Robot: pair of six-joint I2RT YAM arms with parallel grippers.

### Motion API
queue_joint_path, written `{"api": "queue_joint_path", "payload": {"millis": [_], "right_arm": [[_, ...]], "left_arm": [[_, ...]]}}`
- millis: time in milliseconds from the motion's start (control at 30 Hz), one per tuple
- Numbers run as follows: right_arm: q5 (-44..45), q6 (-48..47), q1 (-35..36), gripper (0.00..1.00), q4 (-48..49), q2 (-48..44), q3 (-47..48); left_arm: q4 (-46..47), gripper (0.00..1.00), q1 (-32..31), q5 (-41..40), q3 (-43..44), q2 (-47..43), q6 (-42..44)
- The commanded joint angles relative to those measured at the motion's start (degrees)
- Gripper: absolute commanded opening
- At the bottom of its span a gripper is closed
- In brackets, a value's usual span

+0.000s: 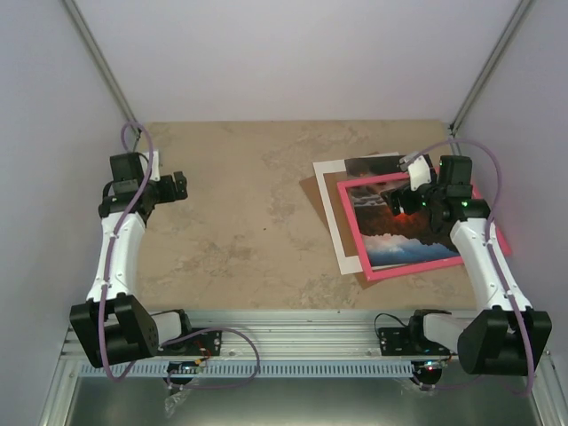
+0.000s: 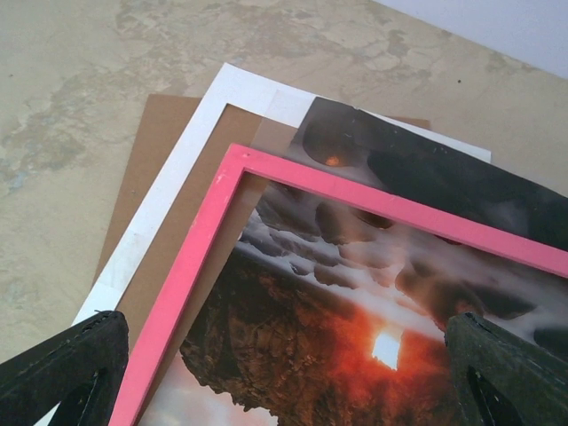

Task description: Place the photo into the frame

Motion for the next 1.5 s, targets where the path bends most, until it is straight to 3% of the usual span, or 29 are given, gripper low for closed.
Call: {"api": "queue_joint_path", "payload": {"millis": [0,233,733,1200,1467], "right_arm": [[3.5,1.6,0.6,0.98,-0.2,0.2,0.8],[1.5,-4.7,0.7,0.98,-7.0,5.3,4.7],[6.7,2.7,10.4,0.93,-5.5,17.3,1.6],[3.0,4.8,16.2,0.74,-5.0,29.5,5.0],[4.8,6.3,18.3,0.56,-3.5,35.2,6.7]], "left_arm": [[3.3,0.99,-0.4,-2.7,-1.0,-1.8,-2.4],[4.7,0.99,-0.4,-4.0,-1.3,-2.6,-4.5],[9.8,0.99,-0.5,-8.5,-5.6,-5.4,-7.0],[11.2,0.99,-0.6,-6.0,-6.6,-7.1,-7.7],[11.9,1.0,-0.5,-5.2,-7.8,-7.2,-7.3]]}}
